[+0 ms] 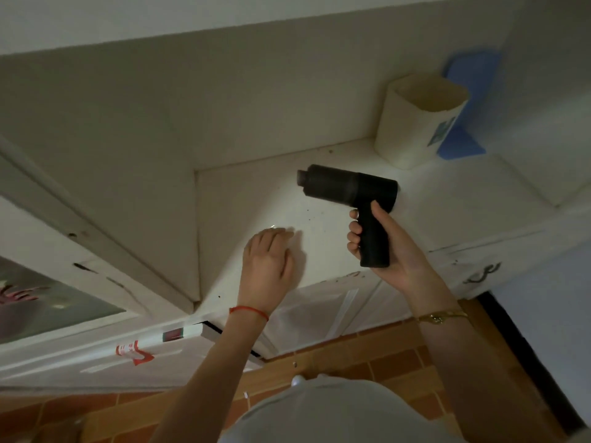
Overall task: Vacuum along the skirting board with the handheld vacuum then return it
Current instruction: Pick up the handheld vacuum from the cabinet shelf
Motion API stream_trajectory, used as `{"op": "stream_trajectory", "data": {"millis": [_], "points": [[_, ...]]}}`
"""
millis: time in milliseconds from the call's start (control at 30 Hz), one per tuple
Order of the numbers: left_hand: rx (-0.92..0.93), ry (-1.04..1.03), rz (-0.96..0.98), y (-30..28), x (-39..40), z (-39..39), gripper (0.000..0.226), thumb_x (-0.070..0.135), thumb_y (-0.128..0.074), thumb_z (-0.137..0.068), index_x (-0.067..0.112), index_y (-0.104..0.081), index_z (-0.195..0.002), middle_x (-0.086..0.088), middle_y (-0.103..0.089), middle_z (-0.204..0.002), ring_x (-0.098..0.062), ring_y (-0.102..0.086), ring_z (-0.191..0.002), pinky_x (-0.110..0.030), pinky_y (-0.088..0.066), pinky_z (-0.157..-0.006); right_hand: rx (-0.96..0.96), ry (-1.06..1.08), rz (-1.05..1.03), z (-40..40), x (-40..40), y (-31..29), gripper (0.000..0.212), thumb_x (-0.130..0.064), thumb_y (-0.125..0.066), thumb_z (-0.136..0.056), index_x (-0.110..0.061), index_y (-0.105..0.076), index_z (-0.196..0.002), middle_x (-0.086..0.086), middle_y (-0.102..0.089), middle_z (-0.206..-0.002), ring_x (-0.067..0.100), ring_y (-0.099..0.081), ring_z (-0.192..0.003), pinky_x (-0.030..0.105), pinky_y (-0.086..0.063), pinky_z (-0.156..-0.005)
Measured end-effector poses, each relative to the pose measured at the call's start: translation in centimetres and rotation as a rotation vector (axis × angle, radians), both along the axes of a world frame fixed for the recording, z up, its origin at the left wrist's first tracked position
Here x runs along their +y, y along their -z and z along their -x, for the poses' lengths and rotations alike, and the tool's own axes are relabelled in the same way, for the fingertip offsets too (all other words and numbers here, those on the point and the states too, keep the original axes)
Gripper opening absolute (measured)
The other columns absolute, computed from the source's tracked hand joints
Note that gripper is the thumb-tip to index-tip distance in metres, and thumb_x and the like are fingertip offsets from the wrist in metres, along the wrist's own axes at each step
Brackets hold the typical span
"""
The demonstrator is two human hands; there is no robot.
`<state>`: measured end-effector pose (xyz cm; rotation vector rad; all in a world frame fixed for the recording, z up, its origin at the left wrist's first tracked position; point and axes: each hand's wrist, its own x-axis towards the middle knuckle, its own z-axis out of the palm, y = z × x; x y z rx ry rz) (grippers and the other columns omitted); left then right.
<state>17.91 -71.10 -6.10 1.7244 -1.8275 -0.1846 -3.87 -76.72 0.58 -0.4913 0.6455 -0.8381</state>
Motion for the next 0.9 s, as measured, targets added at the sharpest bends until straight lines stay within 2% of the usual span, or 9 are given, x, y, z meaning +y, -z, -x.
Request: {"op": "stream_trajectory", "data": {"millis": [133,267,400,467,633,733,800,833,900], "points": [[0.032,0.178,-0.013,-0.6,-0.3,2.4,0.036,0.021,-0.041,-0.097,0.014,-0.063,-0.124,-0.006,-0.063,-0.125,-0.023,-0.053,-0.119,-0.042,-0.041,-0.107,-0.077,0.089,-0.028,3.0,1.9,0.3,0.021,-0.031,-0.053,-0.092,-0.011,-0.053,-0.100,0.002,-0.053,-0.080,0.013,-0.051,-0.070,0.022,-0.049,-0.069],[0.028,0.336,-0.020,-0.7,-1.1,5.5,0.034,0.020,-0.043,-0.096,0.012,-0.065,-0.120,-0.006,-0.066,-0.121,-0.023,-0.056,-0.115,-0.042,-0.046,-0.103,-0.049,0.214,-0.002,6.4,4.4,0.4,0.008,-0.020,-0.049,-0.092,-0.012,-0.049,-0.092,0.002,-0.050,-0.078,0.013,-0.052,-0.070,0.023,-0.050,-0.069],[0.040,0.502,-0.034,-0.2,-1.2,9.6,0.032,0.019,-0.047,-0.098,0.010,-0.066,-0.122,-0.007,-0.067,-0.121,-0.019,-0.056,-0.114,-0.029,-0.039,-0.103,0.071,0.441,-0.052,10.0,7.8,1.0,0.006,-0.015,-0.052,-0.086,-0.012,-0.047,-0.089,0.001,-0.049,-0.069,0.013,-0.052,-0.060,0.023,-0.051,-0.059],[0.056,0.575,-0.133,-0.3,-0.9,11.9,0.030,0.016,-0.051,-0.098,0.012,-0.064,-0.125,-0.005,-0.066,-0.122,-0.018,-0.055,-0.114,-0.023,-0.037,-0.101,0.105,0.516,-0.070,12.0,9.8,1.7,0.009,-0.015,-0.053,-0.085,-0.012,-0.049,-0.093,0.002,-0.052,-0.071,0.013,-0.053,-0.061,0.023,-0.051,-0.058],[0.022,0.712,-0.306,-0.2,0.6,18.1,0.032,0.021,-0.051,-0.099,0.017,-0.061,-0.129,-0.002,-0.063,-0.126,-0.020,-0.055,-0.118,-0.036,-0.043,-0.102,0.184,0.679,-0.094,17.2,15.5,4.4,0.013,-0.014,-0.059,-0.085,-0.009,-0.053,-0.096,0.004,-0.057,-0.078,0.015,-0.056,-0.065,0.025,-0.052,-0.059],[-0.008,0.767,-0.339,0.3,1.5,22.2,0.037,0.035,-0.044,-0.099,0.018,-0.063,-0.126,-0.002,-0.065,-0.124,-0.019,-0.058,-0.115,-0.036,-0.045,-0.103,0.276,0.762,-0.098,20.6,18.7,5.6,0.014,-0.014,-0.061,-0.081,-0.010,-0.053,-0.092,0.005,-0.054,-0.074,0.015,-0.052,-0.058,0.025,-0.049,-0.054],[-0.012,0.799,-0.365,0.4,2.2,25.3,0.059,0.053,-0.029,-0.092,0.016,-0.064,-0.123,-0.002,-0.066,-0.122,-0.018,-0.060,-0.114,-0.041,-0.047,-0.104,0.281,0.792,-0.105,23.0,20.7,6.1,0.010,-0.013,-0.060,-0.083,-0.010,-0.052,-0.089,0.004,-0.052,-0.071,0.015,-0.049,-0.057,0.025,-0.047,-0.052],[-0.017,0.817,-0.375,0.5,2.5,26.9,0.067,0.057,-0.024,-0.089,0.015,-0.064,-0.122,-0.003,-0.067,-0.121,-0.018,-0.061,-0.112,-0.041,-0.047,-0.103,0.303,0.809,-0.119,24.2,21.6,6.2,0.009,-0.012,-0.060,-0.084,-0.011,-0.053,-0.089,0.003,-0.052,-0.070,0.015,-0.050,-0.057,0.025,-0.046,-0.052],[-0.012,0.862,-0.370,1.2,3.0,29.9,0.064,0.056,-0.026,-0.090,0.015,-0.066,-0.119,-0.004,-0.068,-0.116,-0.018,-0.062,-0.108,-0.038,-0.049,-0.100,0.334,0.851,-0.152,26.8,23.5,6.3,0.010,-0.011,-0.060,-0.084,-0.010,-0.054,-0.092,0.004,-0.054,-0.071,0.015,-0.051,-0.058,0.025,-0.047,-0.053]]}}
